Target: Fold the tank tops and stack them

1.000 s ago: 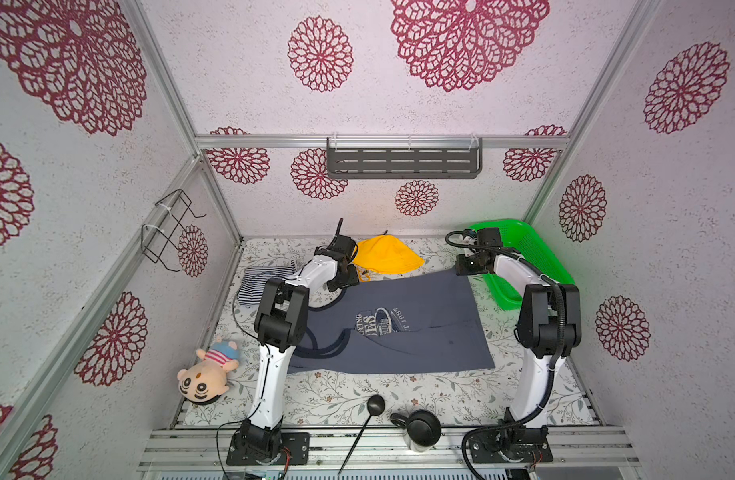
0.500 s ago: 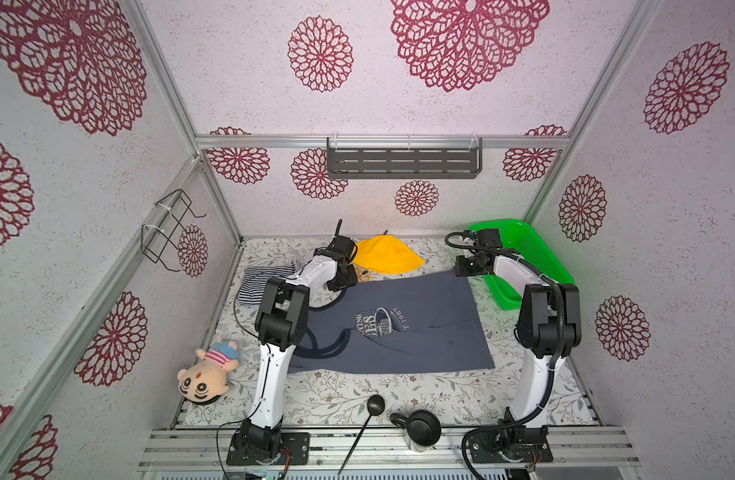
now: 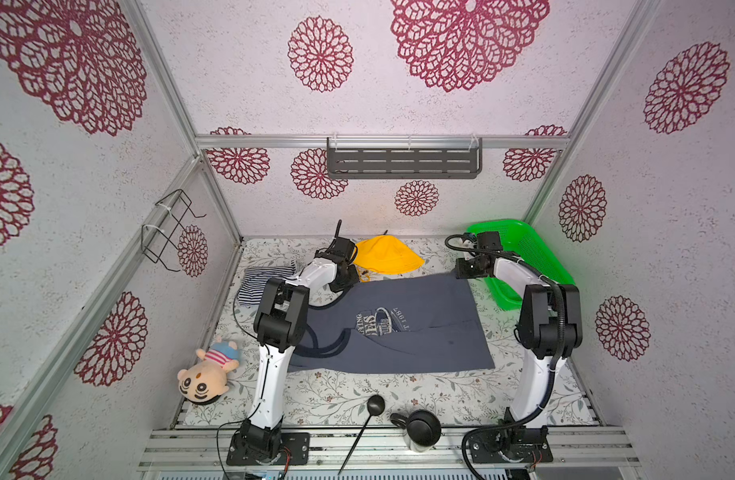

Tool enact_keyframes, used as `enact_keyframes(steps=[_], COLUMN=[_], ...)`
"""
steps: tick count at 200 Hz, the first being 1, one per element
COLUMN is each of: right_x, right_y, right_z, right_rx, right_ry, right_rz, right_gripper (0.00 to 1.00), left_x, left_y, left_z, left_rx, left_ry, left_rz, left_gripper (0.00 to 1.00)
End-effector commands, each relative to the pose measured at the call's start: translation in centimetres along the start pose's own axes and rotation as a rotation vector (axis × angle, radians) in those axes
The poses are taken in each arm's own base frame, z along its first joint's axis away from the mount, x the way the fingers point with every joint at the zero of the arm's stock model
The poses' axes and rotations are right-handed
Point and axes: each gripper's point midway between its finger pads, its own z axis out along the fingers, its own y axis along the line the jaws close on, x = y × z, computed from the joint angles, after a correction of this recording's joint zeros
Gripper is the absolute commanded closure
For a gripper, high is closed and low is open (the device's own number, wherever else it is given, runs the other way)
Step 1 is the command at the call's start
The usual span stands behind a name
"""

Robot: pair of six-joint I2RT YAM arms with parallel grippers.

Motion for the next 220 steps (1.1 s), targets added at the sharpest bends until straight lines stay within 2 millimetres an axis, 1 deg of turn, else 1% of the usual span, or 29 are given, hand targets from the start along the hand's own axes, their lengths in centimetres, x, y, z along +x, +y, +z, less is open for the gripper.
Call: enact_keyframes(steps=[1,24,37,44,46,51,77,98,116,152,189,206,220], right_x=[-1.7,-0.2,0.8,1.3,1.4,1.8,3.5,5.3,6.8,9.0,10.2,10.5,10.8], right_y=[0.6,1.1,1.0,0.9,0.9,0.9,0.8,0.6,0.3,-0.4,-0.9,-1.2,-1.4], right_z=[-4.0,-5.2,-5.8,-6.2,-6.3,-6.6,-8.1,-8.6,-9.1,-10.1,-9.9,-9.9,-10.0], right_rx=[-0.027,-0.045,-0.035,-0.028,-0.027,-0.025,-0.014,-0.006,0.005,0.043,0.060,0.075,0.081], right_ry=[-0.090,-0.092,-0.094,-0.096,-0.099,-0.099,-0.111,-0.108,-0.101,-0.108,-0.098,-0.100,-0.098], right_rz=[-0.048,-0.102,-0.121,-0.125,-0.125,-0.128,-0.117,-0.099,-0.079,-0.037,0.002,0.019,0.031], right_gripper=[1.00,1.00,1.00,1.00,1.00,1.00,1.00,1.00,1.00,1.00,1.00,1.00,1.00], left_x=[-2.6,-1.1,0.3,1.2,1.0,1.4,4.2,6.5,8.0,9.9,11.1,11.7,12.1], left_y=[-2.9,-2.9,-2.9,-2.4,-2.7,-2.6,-1.9,-1.6,-1.1,0.2,1.3,1.5,1.4], left_z=[-5.4,-7.2,-8.0,-7.7,-8.8,-9.3,-9.5,-9.2,-9.1,-9.2,-10.1,-10.5,-10.4], left_rx=[0.110,0.099,0.077,0.052,0.062,0.058,0.032,-0.001,-0.049,-0.075,-0.104,-0.098,-0.092], left_ry=[-0.125,-0.137,-0.141,-0.133,-0.153,-0.158,-0.152,-0.136,-0.133,-0.128,-0.129,-0.135,-0.133], left_rz=[0.040,0.084,0.120,0.131,0.132,0.136,0.144,0.166,0.198,0.177,0.182,0.171,0.162], left_gripper=[1.00,1.00,1.00,1.00,1.00,1.00,1.00,1.00,1.00,1.00,1.00,1.00,1.00])
